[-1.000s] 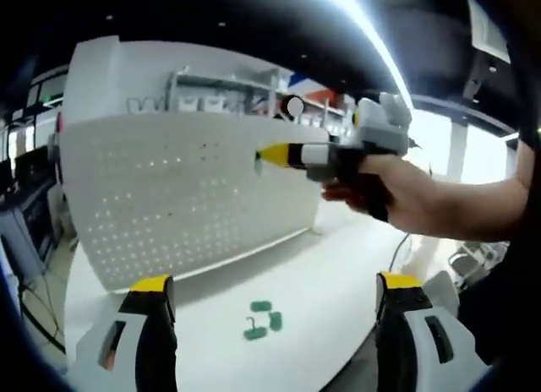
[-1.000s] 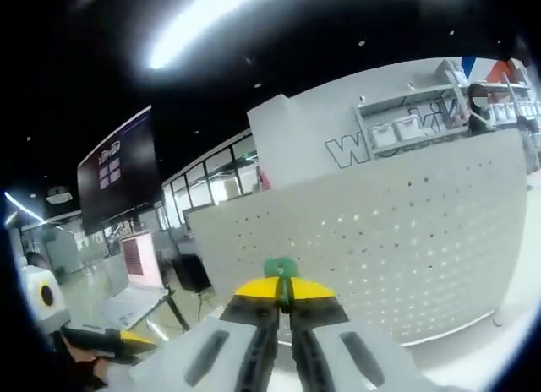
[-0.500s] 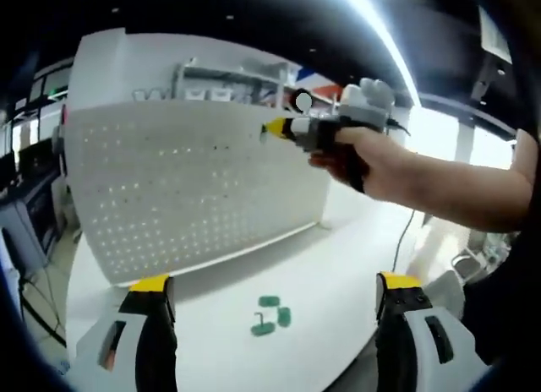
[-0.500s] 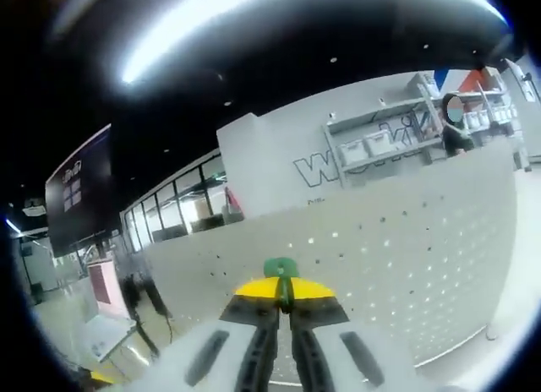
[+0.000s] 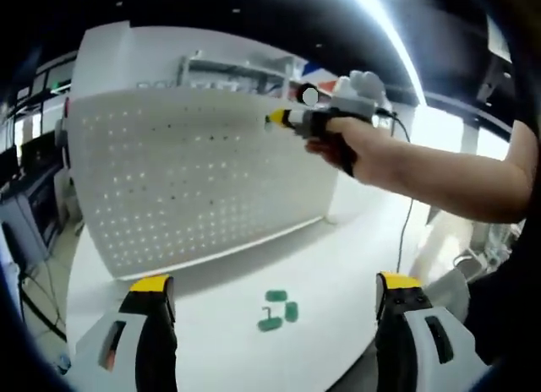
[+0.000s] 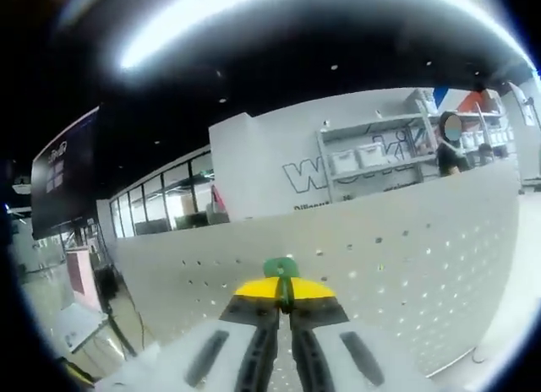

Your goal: Insert the hook assembly into the mounting plate slot until the hook locks in place.

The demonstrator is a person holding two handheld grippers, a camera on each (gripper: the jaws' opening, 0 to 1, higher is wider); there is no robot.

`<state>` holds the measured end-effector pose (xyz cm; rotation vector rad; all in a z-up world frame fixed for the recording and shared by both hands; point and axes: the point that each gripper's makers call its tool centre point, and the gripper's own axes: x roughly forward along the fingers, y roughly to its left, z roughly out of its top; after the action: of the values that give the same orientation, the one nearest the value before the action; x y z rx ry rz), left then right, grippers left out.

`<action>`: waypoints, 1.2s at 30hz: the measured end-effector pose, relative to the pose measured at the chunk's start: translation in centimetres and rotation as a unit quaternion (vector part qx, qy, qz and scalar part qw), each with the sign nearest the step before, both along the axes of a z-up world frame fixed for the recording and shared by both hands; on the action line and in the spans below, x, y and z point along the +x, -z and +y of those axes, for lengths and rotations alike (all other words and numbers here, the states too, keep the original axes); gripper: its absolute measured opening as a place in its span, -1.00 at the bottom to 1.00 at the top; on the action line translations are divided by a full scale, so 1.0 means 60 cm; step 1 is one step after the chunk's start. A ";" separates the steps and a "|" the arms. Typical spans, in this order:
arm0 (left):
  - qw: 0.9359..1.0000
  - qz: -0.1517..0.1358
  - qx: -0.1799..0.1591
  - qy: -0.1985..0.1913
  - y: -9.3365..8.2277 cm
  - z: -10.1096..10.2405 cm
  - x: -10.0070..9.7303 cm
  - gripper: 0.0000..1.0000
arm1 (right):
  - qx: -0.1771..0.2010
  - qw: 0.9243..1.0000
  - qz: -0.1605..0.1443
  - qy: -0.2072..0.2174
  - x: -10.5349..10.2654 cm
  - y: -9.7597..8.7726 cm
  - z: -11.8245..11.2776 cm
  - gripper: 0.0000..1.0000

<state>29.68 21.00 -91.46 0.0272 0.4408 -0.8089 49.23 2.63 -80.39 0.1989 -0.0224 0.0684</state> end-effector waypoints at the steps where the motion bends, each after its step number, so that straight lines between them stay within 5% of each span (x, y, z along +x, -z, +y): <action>1: 1.000 0.001 -0.001 0.000 0.001 0.000 0.001 1.00 | -0.001 1.000 0.001 0.001 0.002 0.001 0.000 -0.99; 26: 1.000 0.015 0.004 -0.016 0.015 0.015 0.010 1.00 | -0.034 0.999 -0.019 0.032 0.038 0.002 -0.010 -0.99; 36: 1.000 0.019 0.007 -0.003 0.020 0.001 0.006 1.00 | -0.032 0.999 0.007 0.024 0.039 0.012 -0.003 -0.88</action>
<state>30.07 21.07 -92.65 0.0237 0.4821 -0.8019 51.56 2.45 -81.10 0.1344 -0.0116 0.0195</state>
